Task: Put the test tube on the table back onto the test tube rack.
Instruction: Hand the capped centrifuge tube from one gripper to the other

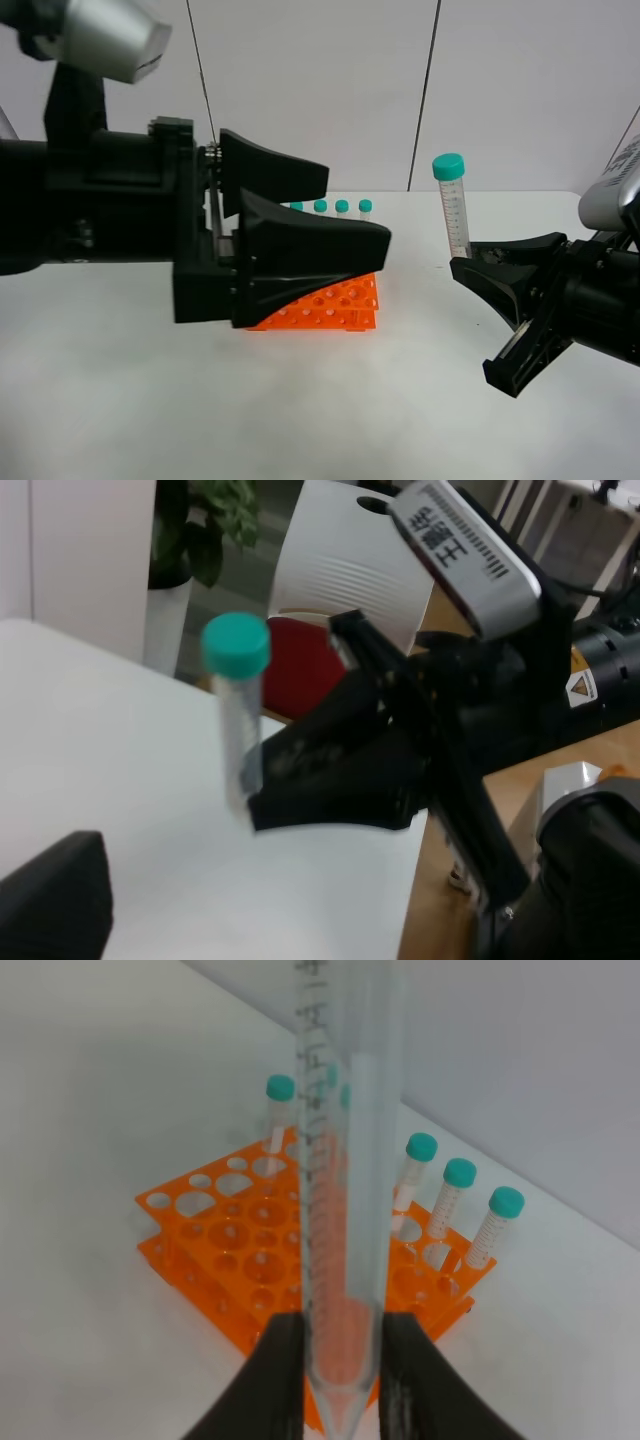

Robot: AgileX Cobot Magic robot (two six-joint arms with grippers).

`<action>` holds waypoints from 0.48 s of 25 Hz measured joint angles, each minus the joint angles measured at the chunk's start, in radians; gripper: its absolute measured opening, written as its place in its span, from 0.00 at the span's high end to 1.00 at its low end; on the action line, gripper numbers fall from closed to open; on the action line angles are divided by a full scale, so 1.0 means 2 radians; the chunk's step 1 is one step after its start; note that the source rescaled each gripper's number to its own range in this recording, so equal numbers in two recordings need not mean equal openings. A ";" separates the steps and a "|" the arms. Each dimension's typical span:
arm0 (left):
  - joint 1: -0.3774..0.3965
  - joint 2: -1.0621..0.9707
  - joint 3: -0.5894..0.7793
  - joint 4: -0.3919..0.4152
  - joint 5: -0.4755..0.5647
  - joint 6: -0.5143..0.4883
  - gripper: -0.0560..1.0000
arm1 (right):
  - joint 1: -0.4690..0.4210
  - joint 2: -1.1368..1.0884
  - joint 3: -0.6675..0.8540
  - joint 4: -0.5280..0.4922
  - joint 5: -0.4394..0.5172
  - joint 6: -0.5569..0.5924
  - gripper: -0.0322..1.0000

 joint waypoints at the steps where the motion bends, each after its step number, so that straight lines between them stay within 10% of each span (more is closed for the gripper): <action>1: -0.012 0.010 -0.007 -0.008 -0.009 0.018 0.00 | 0.000 0.000 0.000 0.000 0.000 0.000 0.96; 12: -0.048 0.158 -0.146 -0.020 -0.022 0.056 0.00 | 0.000 0.000 0.000 0.000 0.004 0.000 0.96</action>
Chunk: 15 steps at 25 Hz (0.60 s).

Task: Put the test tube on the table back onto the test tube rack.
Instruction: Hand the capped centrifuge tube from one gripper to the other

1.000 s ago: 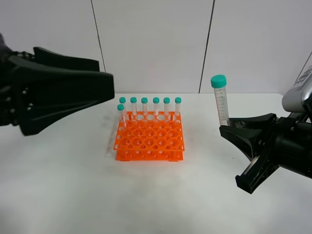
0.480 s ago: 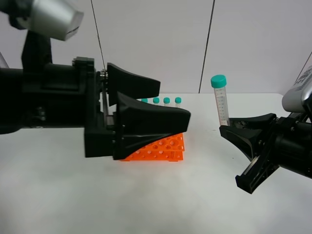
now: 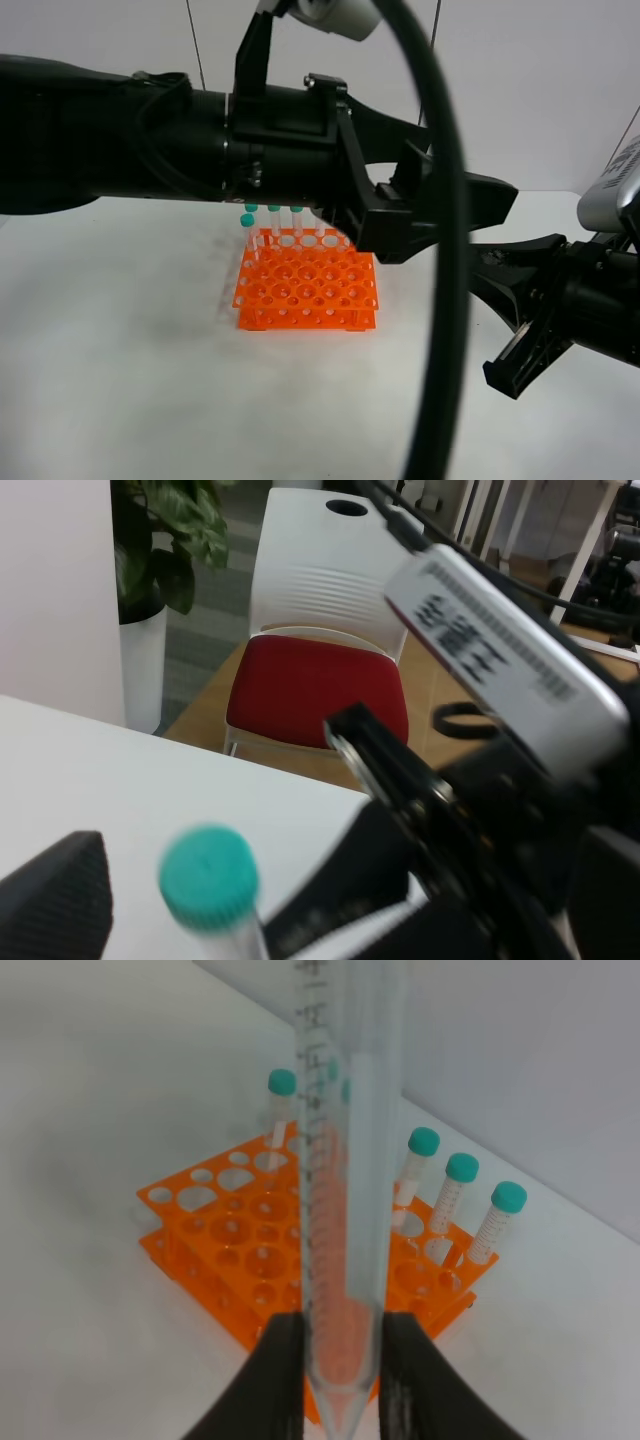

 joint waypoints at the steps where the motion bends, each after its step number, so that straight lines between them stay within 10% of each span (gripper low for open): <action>1: 0.000 0.008 -0.006 0.000 0.000 0.000 0.00 | 0.000 0.000 0.000 0.000 0.000 0.000 0.96; 9: 0.000 0.040 -0.020 -0.001 -0.021 0.000 0.01 | 0.000 0.000 0.000 0.000 0.000 0.000 0.96; 15: 0.000 0.041 -0.020 -0.001 -0.012 0.001 0.52 | 0.000 0.000 0.000 0.000 0.000 0.000 0.96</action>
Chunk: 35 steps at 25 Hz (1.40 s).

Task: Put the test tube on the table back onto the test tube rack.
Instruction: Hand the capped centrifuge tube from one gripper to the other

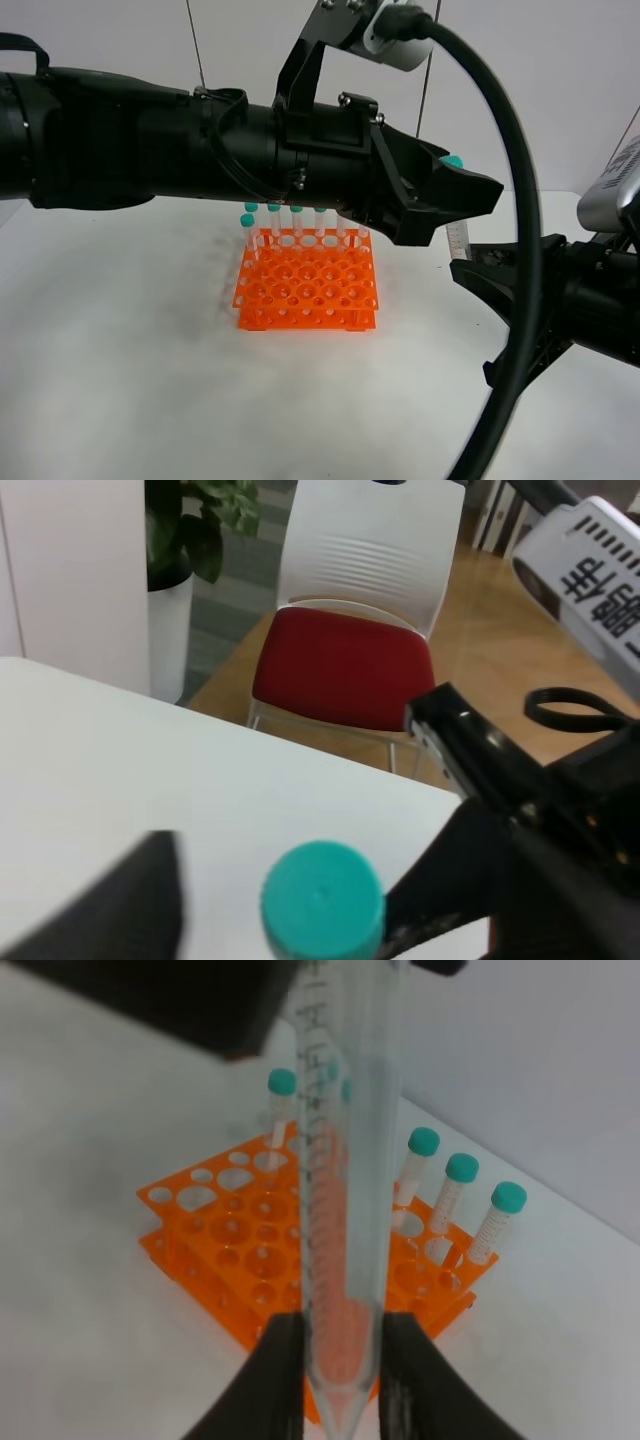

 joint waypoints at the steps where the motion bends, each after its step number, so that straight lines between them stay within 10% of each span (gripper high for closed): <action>1: 0.000 0.000 0.000 0.000 0.003 0.000 0.61 | 0.000 0.000 0.000 -0.001 0.000 0.000 0.96; 7: 0.000 0.000 0.000 0.000 0.006 0.000 0.95 | 0.000 0.000 0.000 -0.002 0.000 -0.002 0.96; 22: 0.000 0.004 -0.034 0.015 0.026 0.015 0.95 | 0.000 -0.004 0.000 0.005 -0.021 -0.003 0.96; 28: 0.000 0.001 -0.041 0.001 0.030 0.013 0.95 | 0.000 -0.001 0.002 0.006 0.027 -0.003 0.47; 35: 0.000 0.001 -0.041 0.000 0.030 0.013 0.95 | 0.000 0.000 0.002 0.006 0.027 -0.003 0.37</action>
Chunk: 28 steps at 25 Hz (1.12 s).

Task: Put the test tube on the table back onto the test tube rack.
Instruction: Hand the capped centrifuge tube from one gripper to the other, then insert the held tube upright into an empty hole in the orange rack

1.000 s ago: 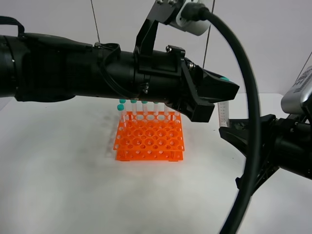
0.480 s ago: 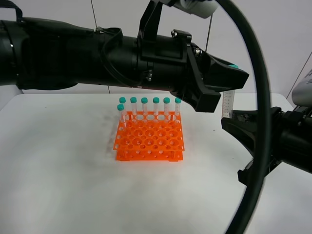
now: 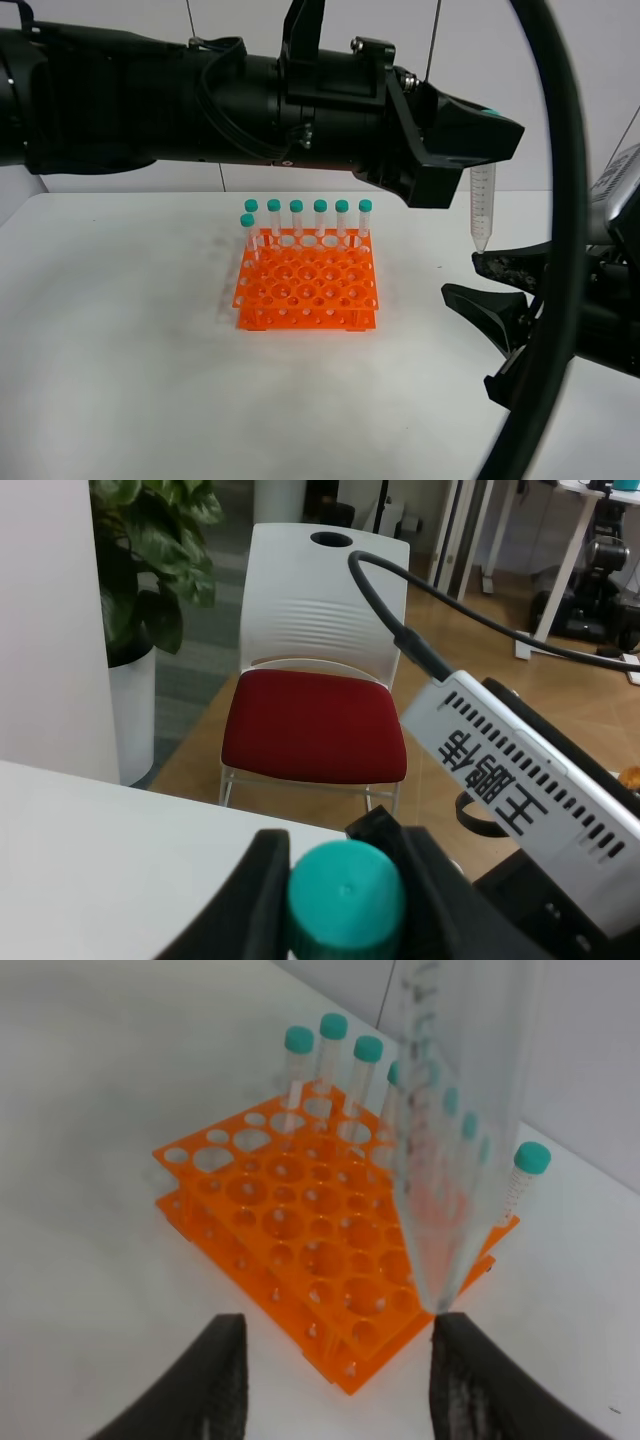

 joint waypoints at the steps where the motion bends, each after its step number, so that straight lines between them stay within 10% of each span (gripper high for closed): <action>1: 0.000 0.000 0.000 0.000 -0.001 0.000 0.95 | 0.000 0.000 0.000 0.000 0.001 0.000 0.35; 8: 0.000 0.000 0.000 -0.001 -0.033 0.000 0.95 | -0.011 0.000 0.000 -0.043 0.041 0.001 0.03; 22: 0.000 0.000 0.001 -0.002 -0.197 0.000 0.95 | -0.168 0.000 -0.060 -0.150 0.233 0.110 0.00; 28: 0.000 0.000 0.001 -0.002 -0.266 0.000 0.95 | -0.182 0.000 -0.093 -0.269 0.324 0.249 0.00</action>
